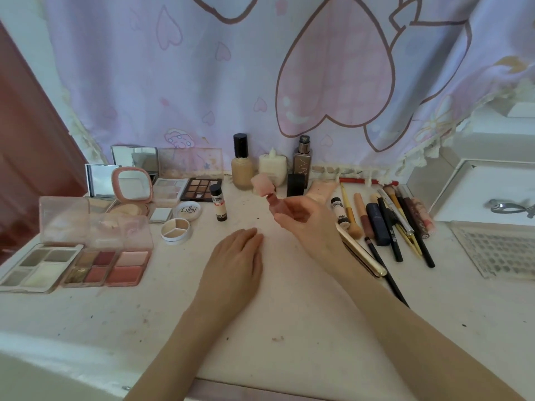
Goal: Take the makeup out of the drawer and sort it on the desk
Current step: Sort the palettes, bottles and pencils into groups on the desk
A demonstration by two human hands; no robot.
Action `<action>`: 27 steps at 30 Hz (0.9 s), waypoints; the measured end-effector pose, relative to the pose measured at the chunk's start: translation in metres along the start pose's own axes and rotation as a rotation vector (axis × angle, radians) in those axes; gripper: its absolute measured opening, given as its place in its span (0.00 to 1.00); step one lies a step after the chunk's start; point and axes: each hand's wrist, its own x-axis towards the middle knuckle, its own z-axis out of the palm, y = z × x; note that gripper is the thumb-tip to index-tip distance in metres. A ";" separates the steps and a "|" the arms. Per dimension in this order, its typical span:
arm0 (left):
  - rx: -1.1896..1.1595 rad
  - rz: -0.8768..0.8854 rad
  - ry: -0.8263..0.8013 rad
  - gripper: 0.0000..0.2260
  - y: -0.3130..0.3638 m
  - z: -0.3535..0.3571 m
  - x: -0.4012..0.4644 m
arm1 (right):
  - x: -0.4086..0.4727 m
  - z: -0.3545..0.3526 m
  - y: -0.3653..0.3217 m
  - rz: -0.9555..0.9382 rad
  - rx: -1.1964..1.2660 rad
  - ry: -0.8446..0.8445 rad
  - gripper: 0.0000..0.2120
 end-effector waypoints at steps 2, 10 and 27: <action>0.075 -0.017 -0.017 0.20 0.003 0.002 0.000 | 0.013 0.011 -0.001 0.018 -0.025 -0.032 0.08; 0.173 -0.074 -0.099 0.22 0.004 0.003 0.000 | 0.044 0.040 0.008 0.079 -0.108 -0.112 0.12; 0.000 -0.117 -0.082 0.34 0.004 0.001 0.000 | 0.040 0.042 0.009 0.097 -0.269 -0.154 0.16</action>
